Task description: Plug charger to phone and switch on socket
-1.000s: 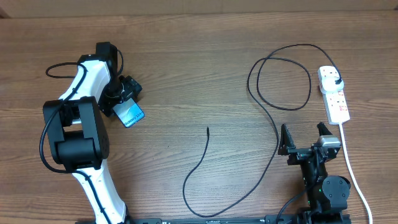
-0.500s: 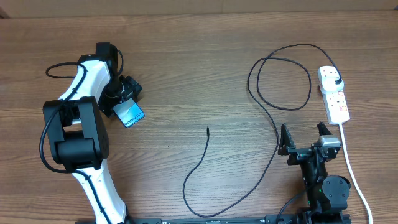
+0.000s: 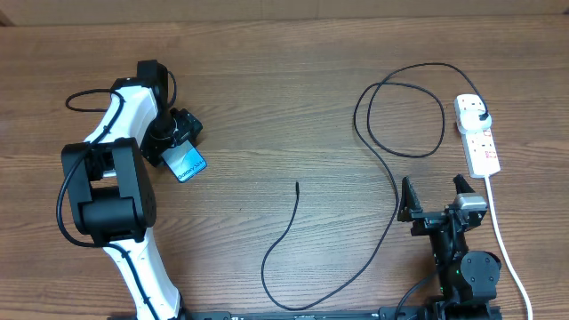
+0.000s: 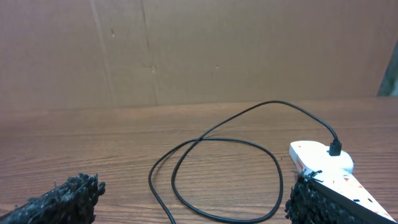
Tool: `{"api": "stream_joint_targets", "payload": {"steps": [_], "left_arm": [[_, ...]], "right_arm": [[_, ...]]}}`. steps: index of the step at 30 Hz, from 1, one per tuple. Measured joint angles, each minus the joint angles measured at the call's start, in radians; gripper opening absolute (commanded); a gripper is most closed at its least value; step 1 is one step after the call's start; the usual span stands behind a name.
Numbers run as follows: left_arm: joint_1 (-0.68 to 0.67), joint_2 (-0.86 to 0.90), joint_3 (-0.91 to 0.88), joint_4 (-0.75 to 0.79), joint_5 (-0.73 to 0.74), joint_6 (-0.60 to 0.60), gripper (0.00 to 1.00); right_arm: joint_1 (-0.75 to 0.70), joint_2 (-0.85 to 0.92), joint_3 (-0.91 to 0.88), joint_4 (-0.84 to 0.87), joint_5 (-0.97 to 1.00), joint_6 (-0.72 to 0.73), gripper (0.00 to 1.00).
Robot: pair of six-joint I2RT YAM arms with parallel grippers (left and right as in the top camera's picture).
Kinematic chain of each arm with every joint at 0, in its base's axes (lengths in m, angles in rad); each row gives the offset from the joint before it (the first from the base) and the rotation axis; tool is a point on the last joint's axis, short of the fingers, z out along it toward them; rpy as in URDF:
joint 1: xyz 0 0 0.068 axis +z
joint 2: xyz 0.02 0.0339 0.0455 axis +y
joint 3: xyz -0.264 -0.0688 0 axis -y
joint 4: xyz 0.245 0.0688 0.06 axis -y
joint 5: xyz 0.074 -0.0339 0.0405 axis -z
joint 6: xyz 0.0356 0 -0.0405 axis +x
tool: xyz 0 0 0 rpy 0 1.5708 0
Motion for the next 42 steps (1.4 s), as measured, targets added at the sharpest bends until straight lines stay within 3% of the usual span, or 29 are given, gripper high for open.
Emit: {"api": "stream_joint_targets", "payload": {"steps": [42], "left_arm": [[0.0, 0.0, 0.0, -0.001, 0.0, 0.0, 0.87]], "right_arm": [[0.0, 0.0, 0.0, 0.001, 0.0, -0.001, 1.0]]}}
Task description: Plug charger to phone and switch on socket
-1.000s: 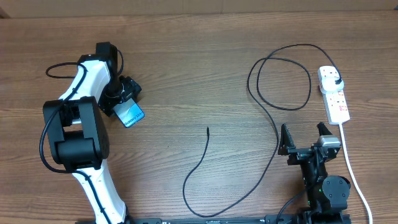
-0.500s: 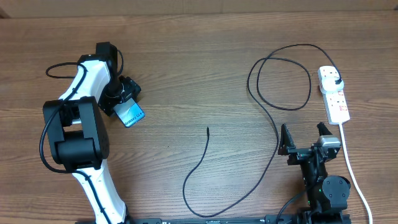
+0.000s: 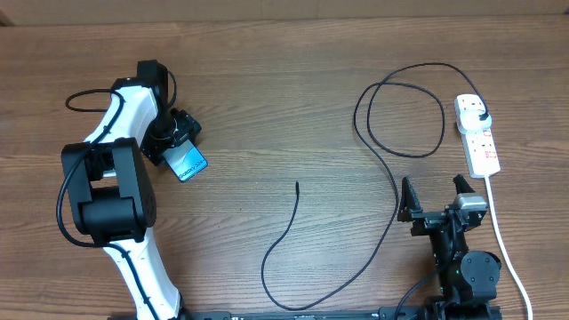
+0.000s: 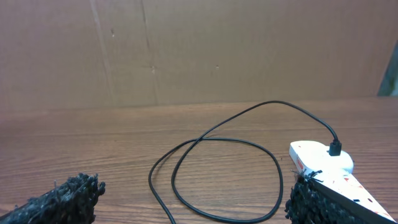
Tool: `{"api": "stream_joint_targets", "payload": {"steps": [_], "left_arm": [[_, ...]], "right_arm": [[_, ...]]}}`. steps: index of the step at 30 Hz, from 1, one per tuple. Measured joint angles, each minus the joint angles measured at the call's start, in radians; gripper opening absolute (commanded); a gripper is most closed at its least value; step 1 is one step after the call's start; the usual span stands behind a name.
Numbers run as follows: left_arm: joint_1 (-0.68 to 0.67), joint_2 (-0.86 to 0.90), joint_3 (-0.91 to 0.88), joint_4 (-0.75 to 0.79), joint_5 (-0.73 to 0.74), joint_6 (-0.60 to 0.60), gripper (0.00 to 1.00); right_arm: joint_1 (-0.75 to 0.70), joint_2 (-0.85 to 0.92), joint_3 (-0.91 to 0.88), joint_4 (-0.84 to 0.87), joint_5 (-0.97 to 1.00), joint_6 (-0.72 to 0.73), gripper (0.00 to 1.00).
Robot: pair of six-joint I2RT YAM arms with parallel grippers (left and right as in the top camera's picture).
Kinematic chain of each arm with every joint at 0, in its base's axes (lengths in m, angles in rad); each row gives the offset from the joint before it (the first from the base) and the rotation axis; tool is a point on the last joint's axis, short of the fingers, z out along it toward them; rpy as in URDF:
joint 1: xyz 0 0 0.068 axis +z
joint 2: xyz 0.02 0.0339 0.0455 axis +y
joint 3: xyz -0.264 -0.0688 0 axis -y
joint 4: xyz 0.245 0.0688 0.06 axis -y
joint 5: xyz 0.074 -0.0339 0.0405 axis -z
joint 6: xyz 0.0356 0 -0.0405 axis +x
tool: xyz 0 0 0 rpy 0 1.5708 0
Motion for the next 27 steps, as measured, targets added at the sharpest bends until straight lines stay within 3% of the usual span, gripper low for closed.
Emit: {"api": "stream_joint_targets", "payload": {"steps": [27], "left_arm": [[0.0, 0.0, 0.0, -0.002, 0.0, 0.0, 0.81]], "right_arm": [[0.0, 0.0, 0.0, -0.001, 0.0, 0.001, 1.0]]}}
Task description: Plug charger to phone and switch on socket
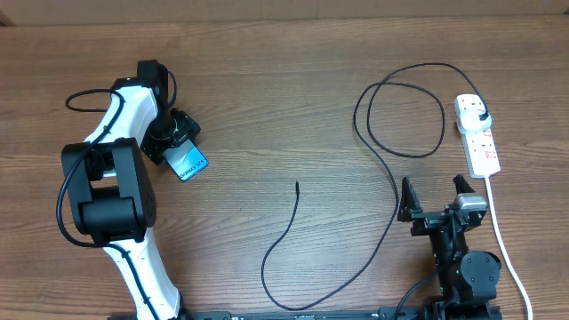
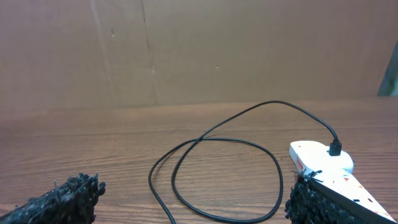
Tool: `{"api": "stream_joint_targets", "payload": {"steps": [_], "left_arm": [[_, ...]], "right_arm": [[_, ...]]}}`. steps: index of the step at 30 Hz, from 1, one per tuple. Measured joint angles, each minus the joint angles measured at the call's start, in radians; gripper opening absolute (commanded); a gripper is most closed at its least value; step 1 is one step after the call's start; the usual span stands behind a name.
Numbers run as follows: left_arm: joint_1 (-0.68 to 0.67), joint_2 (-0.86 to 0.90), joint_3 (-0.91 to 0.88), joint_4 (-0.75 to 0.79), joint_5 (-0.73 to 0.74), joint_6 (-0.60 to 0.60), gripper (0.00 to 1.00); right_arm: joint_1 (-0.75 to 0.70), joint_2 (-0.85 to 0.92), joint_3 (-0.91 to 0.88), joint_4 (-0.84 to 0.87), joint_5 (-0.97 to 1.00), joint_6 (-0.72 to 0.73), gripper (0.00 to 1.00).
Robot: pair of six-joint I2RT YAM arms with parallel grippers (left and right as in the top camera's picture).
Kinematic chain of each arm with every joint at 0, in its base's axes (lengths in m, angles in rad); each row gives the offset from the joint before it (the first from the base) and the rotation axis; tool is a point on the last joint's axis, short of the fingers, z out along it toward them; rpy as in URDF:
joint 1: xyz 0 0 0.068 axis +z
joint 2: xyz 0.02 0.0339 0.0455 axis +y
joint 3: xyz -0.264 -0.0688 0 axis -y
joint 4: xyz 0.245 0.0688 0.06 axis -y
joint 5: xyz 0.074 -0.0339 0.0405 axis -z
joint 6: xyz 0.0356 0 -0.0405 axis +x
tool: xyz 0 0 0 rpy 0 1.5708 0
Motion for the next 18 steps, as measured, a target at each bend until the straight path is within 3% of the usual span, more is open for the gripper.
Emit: {"api": "stream_joint_targets", "payload": {"steps": [18], "left_arm": [[0.0, 0.0, 0.0, 0.0, 0.0, 0.0, 0.75]], "right_arm": [[0.0, 0.0, 0.0, 0.0, 0.0, 0.0, 1.0]]}}
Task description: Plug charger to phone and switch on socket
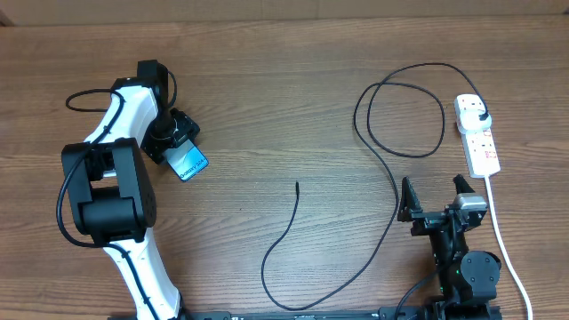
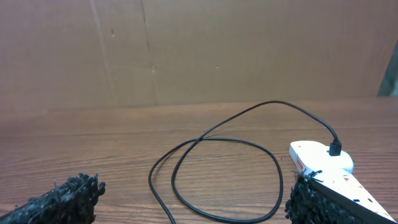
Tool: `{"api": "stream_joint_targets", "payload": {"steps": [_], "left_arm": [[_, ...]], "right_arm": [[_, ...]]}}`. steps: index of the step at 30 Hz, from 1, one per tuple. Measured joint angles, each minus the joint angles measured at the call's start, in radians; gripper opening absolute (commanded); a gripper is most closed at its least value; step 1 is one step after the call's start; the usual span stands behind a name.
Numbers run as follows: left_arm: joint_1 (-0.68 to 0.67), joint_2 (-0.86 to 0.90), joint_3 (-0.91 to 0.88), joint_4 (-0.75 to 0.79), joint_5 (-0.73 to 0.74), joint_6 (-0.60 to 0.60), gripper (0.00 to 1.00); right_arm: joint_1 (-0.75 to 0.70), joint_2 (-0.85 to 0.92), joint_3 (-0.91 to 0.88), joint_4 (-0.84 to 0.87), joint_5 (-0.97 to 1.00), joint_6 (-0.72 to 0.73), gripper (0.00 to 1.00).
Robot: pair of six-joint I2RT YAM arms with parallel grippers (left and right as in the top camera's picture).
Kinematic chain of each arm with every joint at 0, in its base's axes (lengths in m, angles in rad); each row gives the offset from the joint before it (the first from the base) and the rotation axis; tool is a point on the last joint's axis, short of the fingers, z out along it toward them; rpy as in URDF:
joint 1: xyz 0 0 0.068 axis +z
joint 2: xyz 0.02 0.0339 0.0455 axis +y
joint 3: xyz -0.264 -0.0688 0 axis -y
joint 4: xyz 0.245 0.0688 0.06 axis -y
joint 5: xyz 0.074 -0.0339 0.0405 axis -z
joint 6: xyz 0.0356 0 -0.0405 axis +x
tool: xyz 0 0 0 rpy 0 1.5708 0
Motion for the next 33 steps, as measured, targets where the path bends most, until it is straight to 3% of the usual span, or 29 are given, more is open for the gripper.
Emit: {"api": "stream_joint_targets", "payload": {"steps": [15, 24, 27, 33], "left_arm": [[0.0, 0.0, 0.0, 0.0, 0.0, 0.0, 0.61], [0.0, 0.0, 0.0, 0.0, 0.0, 0.0, 0.32], [0.0, 0.0, 0.0, 0.0, 0.0, 0.0, 0.07], [0.0, 0.0, 0.0, 0.0, 0.0, 0.0, 0.04]], "right_arm": [[0.0, 0.0, 0.0, 0.0, 0.0, 0.0, 1.0], [0.0, 0.0, 0.0, 0.0, 0.0, 0.0, 1.0], [0.0, 0.0, 0.0, 0.0, 0.0, 0.0, 1.0], [0.0, 0.0, 0.0, 0.0, 0.0, 0.0, 1.0]]}}
